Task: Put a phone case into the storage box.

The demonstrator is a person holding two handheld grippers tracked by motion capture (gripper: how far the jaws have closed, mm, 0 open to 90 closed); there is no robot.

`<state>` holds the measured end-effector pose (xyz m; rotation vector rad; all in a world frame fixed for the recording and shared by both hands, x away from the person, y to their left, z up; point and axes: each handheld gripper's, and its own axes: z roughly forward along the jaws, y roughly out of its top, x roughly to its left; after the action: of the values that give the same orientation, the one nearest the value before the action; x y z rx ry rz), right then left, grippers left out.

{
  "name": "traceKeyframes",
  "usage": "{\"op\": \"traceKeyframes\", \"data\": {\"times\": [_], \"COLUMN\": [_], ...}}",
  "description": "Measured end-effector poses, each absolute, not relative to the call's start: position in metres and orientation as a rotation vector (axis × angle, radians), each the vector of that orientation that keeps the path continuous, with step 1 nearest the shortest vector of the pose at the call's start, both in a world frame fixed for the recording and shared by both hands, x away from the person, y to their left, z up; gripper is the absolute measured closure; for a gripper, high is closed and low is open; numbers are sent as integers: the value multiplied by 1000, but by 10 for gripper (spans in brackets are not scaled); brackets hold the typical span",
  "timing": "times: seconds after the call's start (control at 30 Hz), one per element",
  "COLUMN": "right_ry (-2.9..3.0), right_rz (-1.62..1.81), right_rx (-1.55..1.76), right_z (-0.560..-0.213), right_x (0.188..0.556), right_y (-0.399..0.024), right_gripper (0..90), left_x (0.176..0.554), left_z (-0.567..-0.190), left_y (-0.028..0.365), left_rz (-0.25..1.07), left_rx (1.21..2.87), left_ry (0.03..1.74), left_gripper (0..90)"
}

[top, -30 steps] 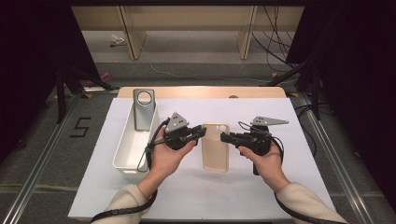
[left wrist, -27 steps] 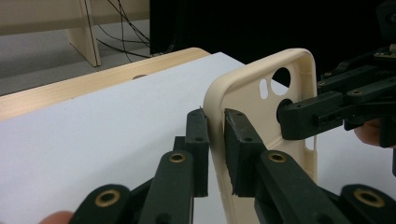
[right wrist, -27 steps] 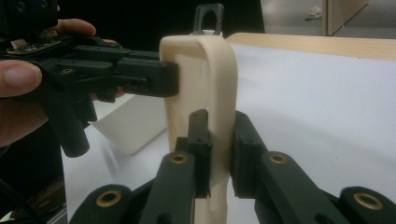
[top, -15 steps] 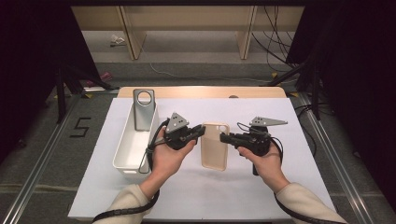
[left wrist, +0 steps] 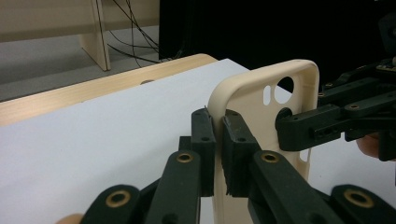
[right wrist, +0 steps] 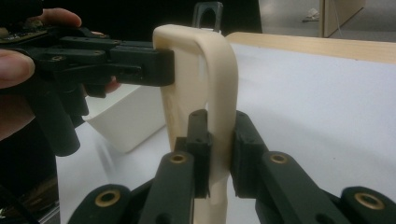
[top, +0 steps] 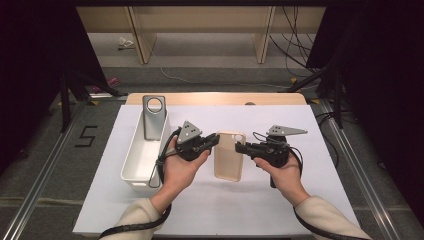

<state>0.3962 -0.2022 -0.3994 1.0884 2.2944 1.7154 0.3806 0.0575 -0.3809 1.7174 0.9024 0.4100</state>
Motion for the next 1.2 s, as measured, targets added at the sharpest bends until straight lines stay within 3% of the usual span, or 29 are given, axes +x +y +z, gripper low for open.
{"op": "traceKeyframes", "data": {"times": [0.2,0.37,0.47,0.6,0.93,1.2], "right_ry": [2292,2260,2260,2270,2238,2232], "right_rz": [1720,1724,1704,1683,1623,1566], "right_rx": [1077,1087,1066,1044,1039,1017], "right_z": [-400,-399,-398,-397,-394,-396], "right_x": [396,397,397,396,398,394], "right_y": [-201,-203,-204,-207,-224,-233], "right_gripper": [773,601,451,355,228,209], "left_x": [380,381,382,383,384,385], "left_z": [-380,-379,-379,-378,-373,-369], "left_y": [58,60,61,65,74,83], "left_rz": [420,440,461,483,506,529], "left_rx": [1715,1713,1717,1716,1695,1679], "left_ry": [896,896,895,901,908,918], "left_gripper": [847,847,847,847,847,846]}}
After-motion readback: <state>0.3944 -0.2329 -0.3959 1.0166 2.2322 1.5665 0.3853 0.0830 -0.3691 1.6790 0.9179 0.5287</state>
